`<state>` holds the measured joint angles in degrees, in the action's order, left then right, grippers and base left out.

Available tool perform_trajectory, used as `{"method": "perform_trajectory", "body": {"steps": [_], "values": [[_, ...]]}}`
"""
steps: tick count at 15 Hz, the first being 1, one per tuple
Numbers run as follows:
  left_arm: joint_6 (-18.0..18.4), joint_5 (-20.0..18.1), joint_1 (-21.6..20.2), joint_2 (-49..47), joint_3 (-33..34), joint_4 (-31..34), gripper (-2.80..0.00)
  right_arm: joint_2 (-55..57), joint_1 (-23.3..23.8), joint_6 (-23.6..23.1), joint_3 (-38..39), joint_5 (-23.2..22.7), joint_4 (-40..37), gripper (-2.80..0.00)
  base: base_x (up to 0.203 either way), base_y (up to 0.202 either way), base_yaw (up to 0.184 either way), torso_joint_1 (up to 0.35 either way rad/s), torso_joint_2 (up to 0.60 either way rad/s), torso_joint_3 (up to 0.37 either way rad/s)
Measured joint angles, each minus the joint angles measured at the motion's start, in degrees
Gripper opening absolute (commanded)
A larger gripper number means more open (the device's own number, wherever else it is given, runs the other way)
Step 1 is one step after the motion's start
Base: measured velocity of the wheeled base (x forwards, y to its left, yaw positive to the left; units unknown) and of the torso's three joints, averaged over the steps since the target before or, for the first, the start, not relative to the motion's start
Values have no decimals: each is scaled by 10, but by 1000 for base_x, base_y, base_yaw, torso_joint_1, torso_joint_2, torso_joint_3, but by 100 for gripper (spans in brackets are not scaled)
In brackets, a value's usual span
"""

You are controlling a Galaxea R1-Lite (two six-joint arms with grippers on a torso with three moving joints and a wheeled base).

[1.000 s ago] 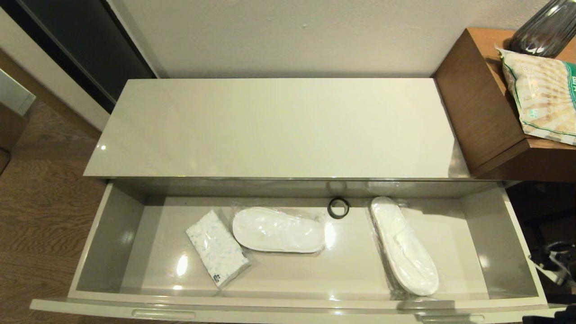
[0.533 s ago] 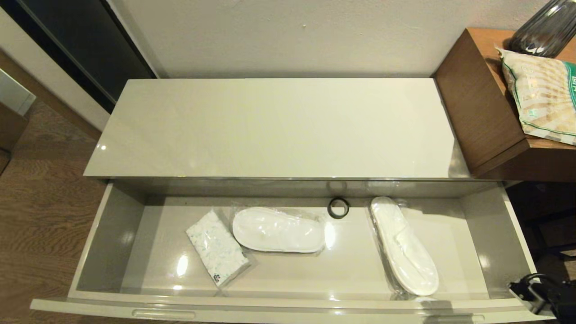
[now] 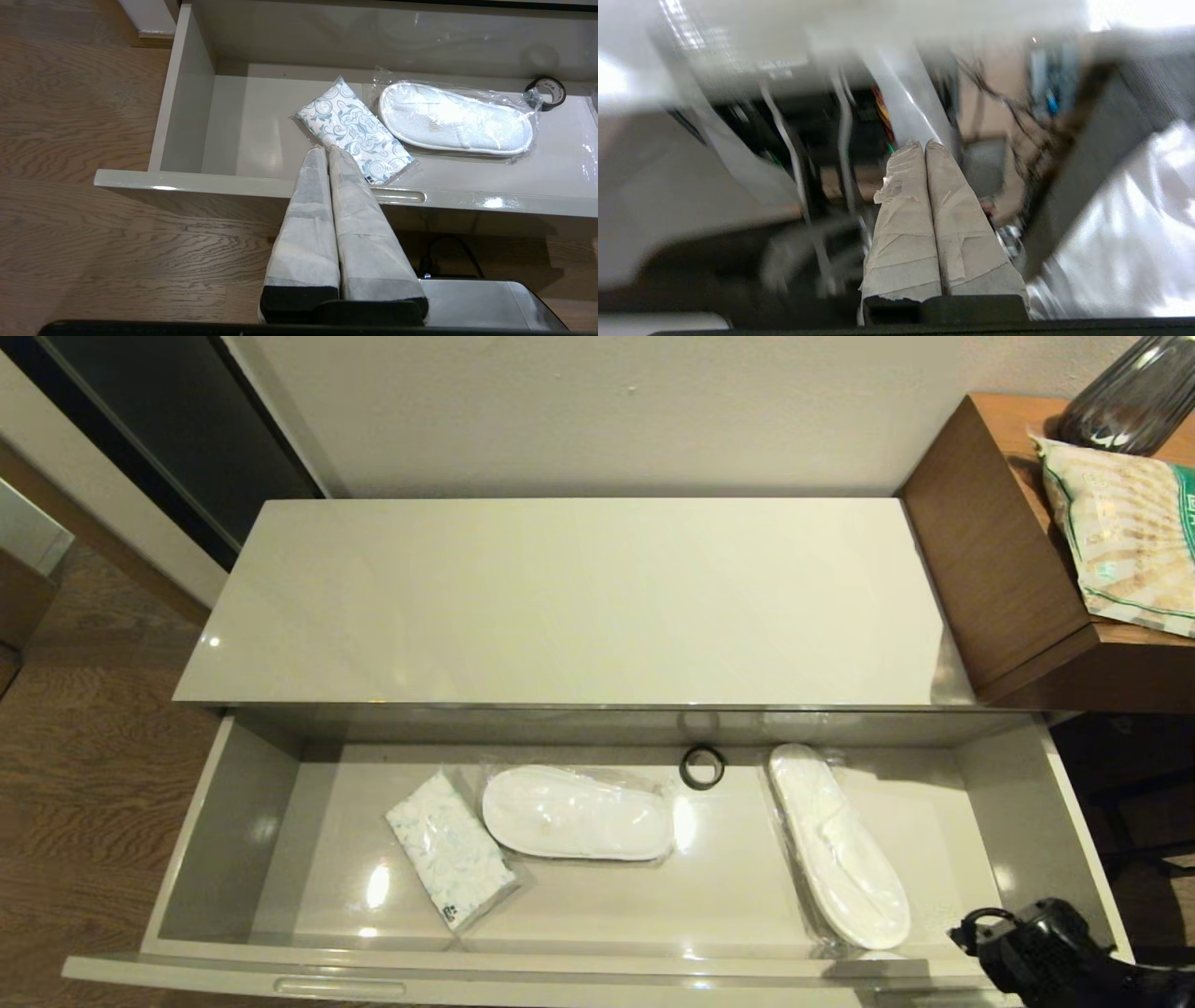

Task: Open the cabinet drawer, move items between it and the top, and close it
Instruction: Close the drawer

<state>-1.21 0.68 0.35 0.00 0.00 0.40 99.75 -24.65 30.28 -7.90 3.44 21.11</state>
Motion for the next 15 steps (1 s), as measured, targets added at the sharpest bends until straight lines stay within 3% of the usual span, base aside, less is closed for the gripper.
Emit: {"method": "perform_trajectory", "body": {"steps": [4,8,15], "values": [[0,0,0,0,0,0,-280,81,15,20,-29,34,101,-280,0,0,0,0,0,0],[0,0,0,0,0,0,-280,88,36,13,-87,77,103,-280,0,0,0,0,0,0],[0,0,0,0,0,0,-280,88,47,-47,-223,147,97,-280,0,0,0,0,0,0]]}}
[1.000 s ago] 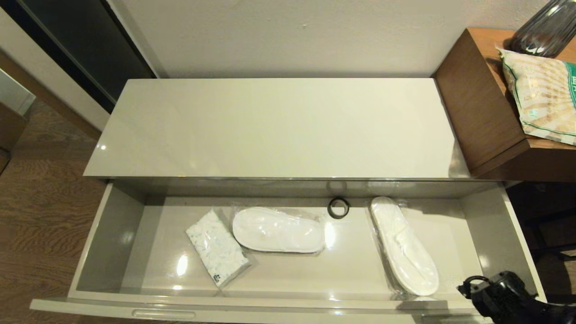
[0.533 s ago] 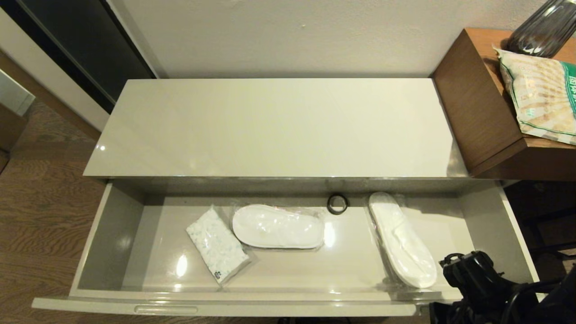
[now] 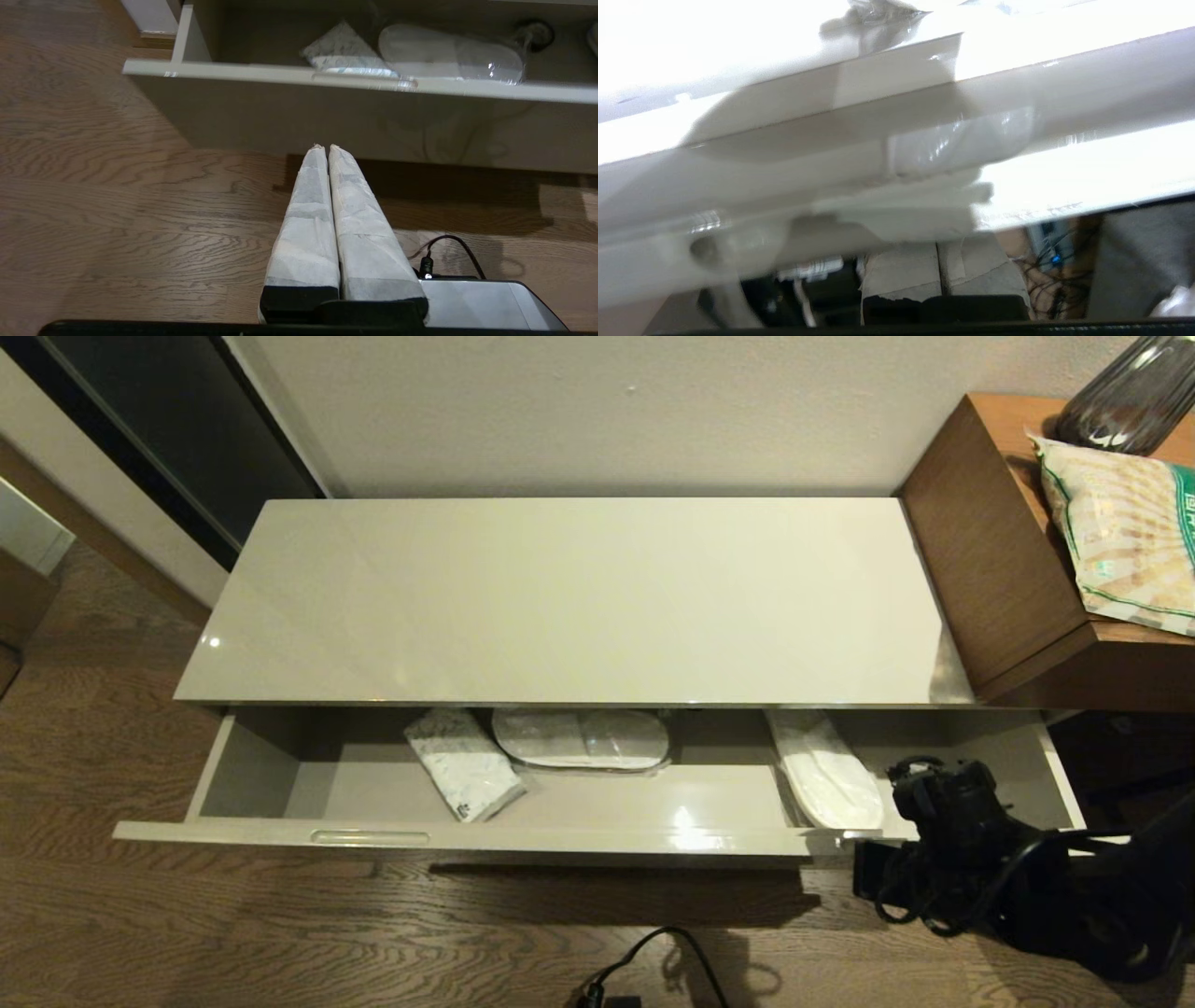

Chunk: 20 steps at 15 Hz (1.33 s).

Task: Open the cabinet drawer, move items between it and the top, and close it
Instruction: Close the drawer

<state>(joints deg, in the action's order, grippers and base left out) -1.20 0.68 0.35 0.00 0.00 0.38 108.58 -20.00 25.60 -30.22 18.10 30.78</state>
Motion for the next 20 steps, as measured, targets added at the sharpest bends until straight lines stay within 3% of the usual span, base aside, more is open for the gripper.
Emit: {"method": "perform_trajectory", "body": {"steps": [5,9,12,16,18,20], "values": [[0,0,0,0,0,0,-280,47,37,-65,-162,30,4,-280,0,0,0,0,0,0],[0,0,0,0,0,0,-280,62,54,-97,-215,55,7,-280,0,0,0,0,0,0],[0,0,0,0,0,0,-280,49,50,-98,-188,67,5,-280,0,0,0,0,0,0],[0,0,0,0,0,0,-280,-53,16,-98,-78,78,-22,-280,0,0,0,0,0,0],[0,0,0,0,0,1,-280,-138,5,-98,-48,87,-77,-280,0,0,0,0,0,0],[0,0,0,0,0,0,-280,-258,-1,-97,-52,99,-181,-280,0,0,0,0,0,0]]}}
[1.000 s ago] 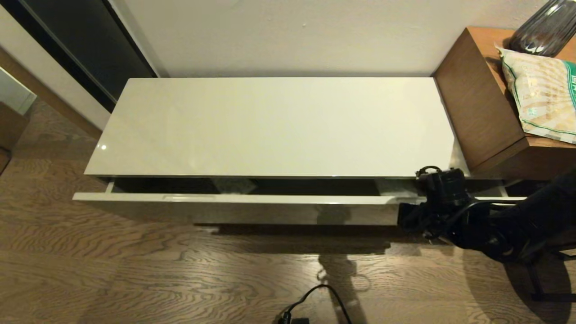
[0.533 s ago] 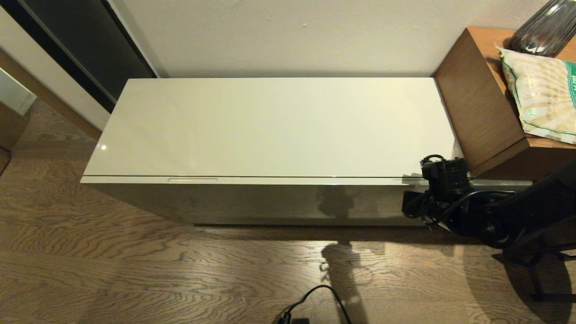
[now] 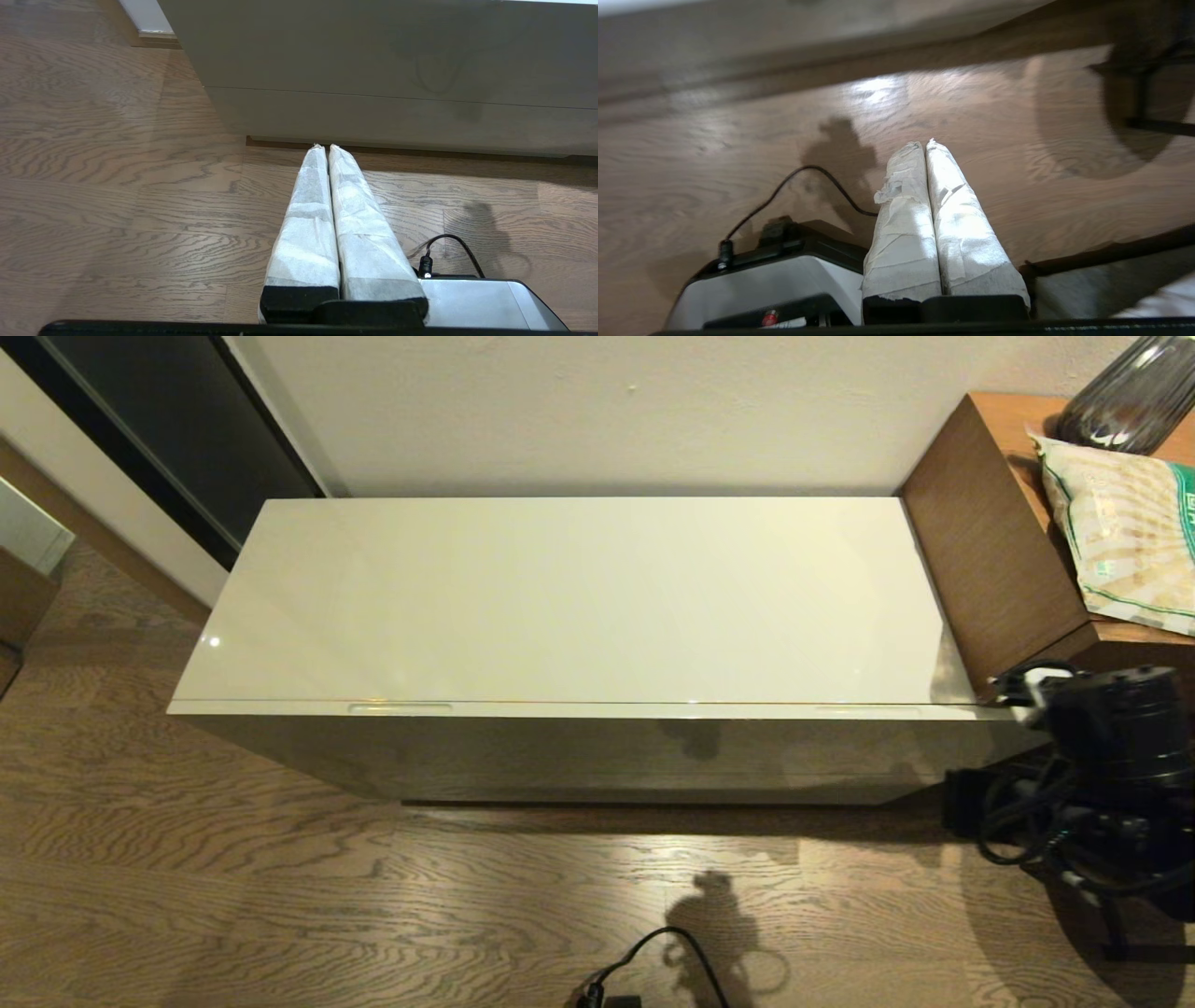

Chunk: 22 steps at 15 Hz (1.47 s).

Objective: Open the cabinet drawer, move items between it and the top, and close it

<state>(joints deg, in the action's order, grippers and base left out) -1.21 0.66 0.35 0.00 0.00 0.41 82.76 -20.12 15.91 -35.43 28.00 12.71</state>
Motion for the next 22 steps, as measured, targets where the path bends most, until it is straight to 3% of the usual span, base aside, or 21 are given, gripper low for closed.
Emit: {"method": "perform_trajectory", "body": {"steps": [2,6,9,11,14,19,22], "values": [[0,0,0,0,0,0,-280,-136,-4,10,-46,9,-156,-280,0,0,0,0,0,0],[0,0,0,0,0,0,-280,-396,22,59,-187,-2,-572,-280,0,0,0,0,0,0],[0,0,0,0,0,0,-280,-559,136,4,-215,-96,-814,-280,0,0,0,0,0,0],[0,0,0,0,0,0,-280,-650,182,-72,-187,-145,-873,-280,0,0,0,0,0,0],[0,0,0,0,0,0,-280,-755,201,-139,-90,-154,-775,-280,0,0,0,0,0,0],[0,0,0,0,0,0,-280,-808,206,-137,134,-143,-453,-280,0,0,0,0,0,0],[0,0,0,0,0,0,-280,-815,206,-181,290,-182,-218,-280,0,0,0,0,0,0]]}}
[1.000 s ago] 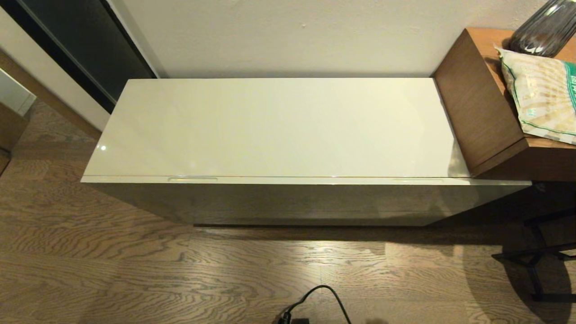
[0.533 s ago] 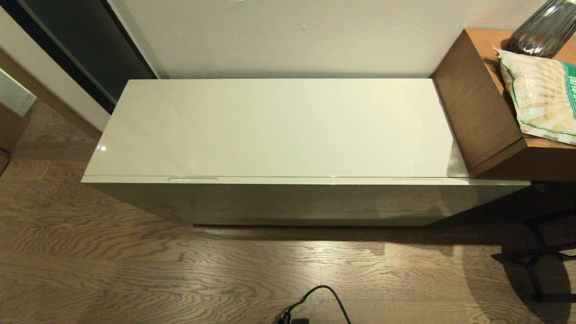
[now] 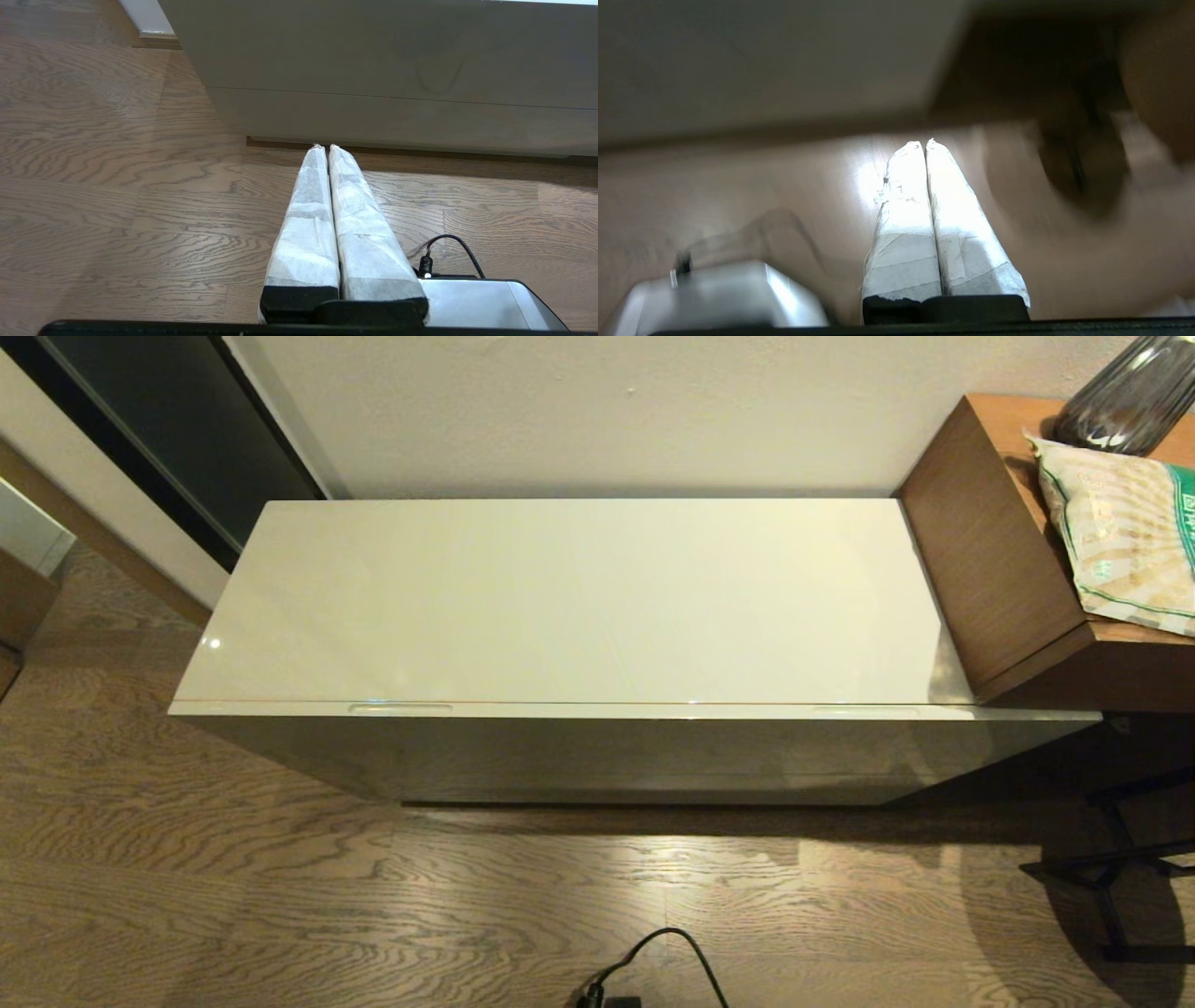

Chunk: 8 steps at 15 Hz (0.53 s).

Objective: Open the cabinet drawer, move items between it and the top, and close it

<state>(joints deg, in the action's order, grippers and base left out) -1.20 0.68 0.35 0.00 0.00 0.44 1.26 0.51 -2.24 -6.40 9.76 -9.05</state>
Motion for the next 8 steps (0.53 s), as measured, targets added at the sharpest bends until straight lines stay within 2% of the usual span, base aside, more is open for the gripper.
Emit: {"method": "perform_trajectory", "body": {"steps": [2,4,5,8], "values": [[0,0,0,0,0,0,-280,-2,0,-19,42,-54,128,-280,0,0,0,0,0,0],[0,0,0,0,0,0,-280,-3,-1,-27,57,-102,123,-280,0,0,0,0,0,0],[0,0,0,0,0,0,-280,-4,-1,-19,61,-107,99,-280,0,0,0,0,0,0],[0,0,0,0,0,0,-280,-5,-1,4,63,-107,94,-280,0,0,0,0,0,0]]}}
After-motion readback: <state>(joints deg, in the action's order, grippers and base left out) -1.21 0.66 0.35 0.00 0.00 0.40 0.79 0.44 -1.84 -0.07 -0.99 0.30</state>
